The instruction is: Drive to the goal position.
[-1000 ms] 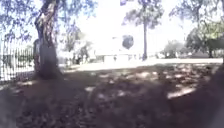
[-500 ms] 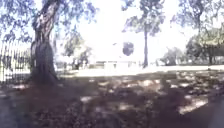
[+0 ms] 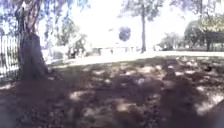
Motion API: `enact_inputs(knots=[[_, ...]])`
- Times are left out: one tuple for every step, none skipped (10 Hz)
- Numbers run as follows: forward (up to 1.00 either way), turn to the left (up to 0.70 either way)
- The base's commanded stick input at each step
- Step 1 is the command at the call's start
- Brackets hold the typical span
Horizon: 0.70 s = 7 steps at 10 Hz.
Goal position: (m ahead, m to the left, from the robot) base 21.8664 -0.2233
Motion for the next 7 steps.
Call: enact_inputs(knots=[[0.7,0.0],[0.7,0.0],[0.7,0.0],[0.7,0.0],[0.7,0.0],[0.7,0.0],[0.7,0.0]])
